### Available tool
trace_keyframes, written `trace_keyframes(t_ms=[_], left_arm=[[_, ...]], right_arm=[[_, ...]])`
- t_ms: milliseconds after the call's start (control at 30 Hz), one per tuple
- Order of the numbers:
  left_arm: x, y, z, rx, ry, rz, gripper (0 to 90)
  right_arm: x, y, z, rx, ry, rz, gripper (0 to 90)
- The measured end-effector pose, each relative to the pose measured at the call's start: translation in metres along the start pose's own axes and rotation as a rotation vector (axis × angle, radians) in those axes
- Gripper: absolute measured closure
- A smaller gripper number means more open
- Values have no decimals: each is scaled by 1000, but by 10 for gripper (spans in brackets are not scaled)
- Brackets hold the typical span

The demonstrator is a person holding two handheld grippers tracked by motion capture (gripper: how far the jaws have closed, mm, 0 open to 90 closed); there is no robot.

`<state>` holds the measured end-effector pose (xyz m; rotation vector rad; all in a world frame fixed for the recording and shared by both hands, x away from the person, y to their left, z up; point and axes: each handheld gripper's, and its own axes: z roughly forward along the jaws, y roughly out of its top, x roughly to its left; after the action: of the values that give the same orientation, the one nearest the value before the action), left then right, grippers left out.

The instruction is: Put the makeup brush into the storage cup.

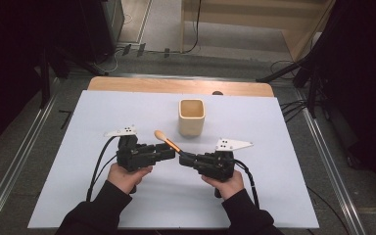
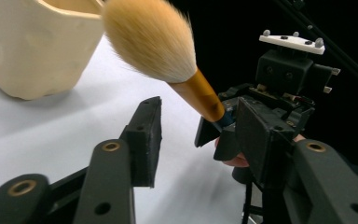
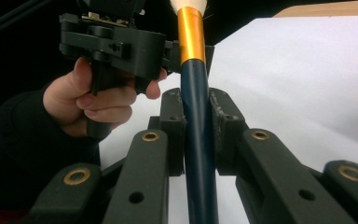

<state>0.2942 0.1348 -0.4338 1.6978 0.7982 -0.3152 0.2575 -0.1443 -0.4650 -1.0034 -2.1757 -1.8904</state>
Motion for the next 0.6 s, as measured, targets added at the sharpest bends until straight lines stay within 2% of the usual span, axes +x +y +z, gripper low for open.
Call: trace_keyframes(t_ms=[467,600], left_arm=[[0,-2,0,-43,-26,-26,646],[0,-2,-1,-46,-45,-26,690]], right_arm=[[3,-2,8,5,31,8,785],[3,-3,9,19,43,6,784]])
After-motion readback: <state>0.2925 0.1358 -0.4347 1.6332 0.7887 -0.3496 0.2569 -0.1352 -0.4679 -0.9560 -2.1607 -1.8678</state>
